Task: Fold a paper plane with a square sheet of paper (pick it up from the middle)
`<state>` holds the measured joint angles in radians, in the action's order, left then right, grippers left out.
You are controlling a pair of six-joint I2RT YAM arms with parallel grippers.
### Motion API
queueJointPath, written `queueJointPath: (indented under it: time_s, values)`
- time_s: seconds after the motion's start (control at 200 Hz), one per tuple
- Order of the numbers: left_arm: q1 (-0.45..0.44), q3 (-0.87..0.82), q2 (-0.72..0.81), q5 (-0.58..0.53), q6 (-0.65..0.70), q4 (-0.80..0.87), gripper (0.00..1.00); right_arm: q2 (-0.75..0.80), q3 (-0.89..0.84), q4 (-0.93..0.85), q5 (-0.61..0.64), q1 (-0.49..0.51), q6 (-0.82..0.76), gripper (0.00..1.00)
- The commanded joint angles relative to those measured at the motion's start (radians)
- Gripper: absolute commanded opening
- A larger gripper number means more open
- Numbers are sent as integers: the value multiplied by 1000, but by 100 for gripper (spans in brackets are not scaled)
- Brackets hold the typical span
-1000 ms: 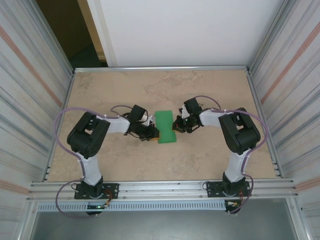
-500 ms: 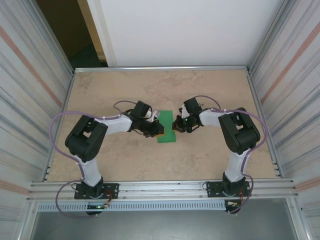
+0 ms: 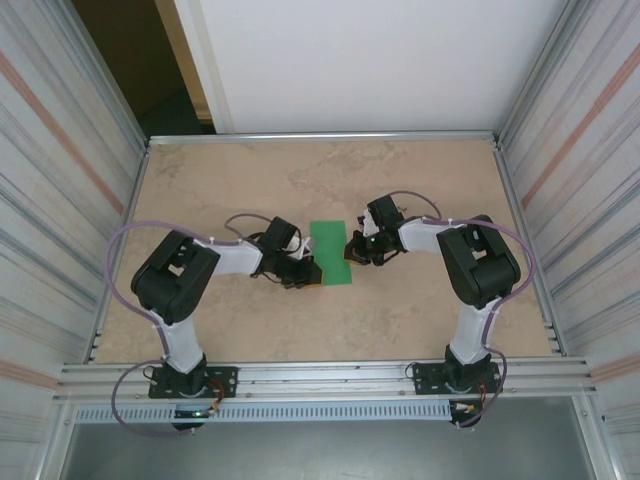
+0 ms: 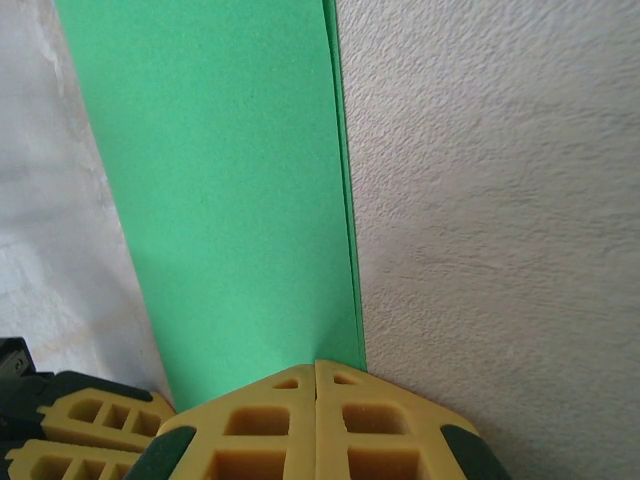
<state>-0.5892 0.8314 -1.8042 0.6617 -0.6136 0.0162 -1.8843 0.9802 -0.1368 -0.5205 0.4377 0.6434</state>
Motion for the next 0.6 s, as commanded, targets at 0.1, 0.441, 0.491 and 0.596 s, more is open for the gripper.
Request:
queueJointPath:
  time_s: [0.1,0.441,0.491,0.596]
  values:
    - [82,-161,157,23,-41,25,13,-100,-70,-187,262,-6,-1,0]
    - [70,34,103,24,-125,-90,16,51,-36,-154,170,16,26,2]
    - [66,70,62,13,-127,-99,16,91,-27,-139,144,16,35,5]
    - [64,133,-4,-13,-129,-107,16,183,-27,-107,91,13,60,16]
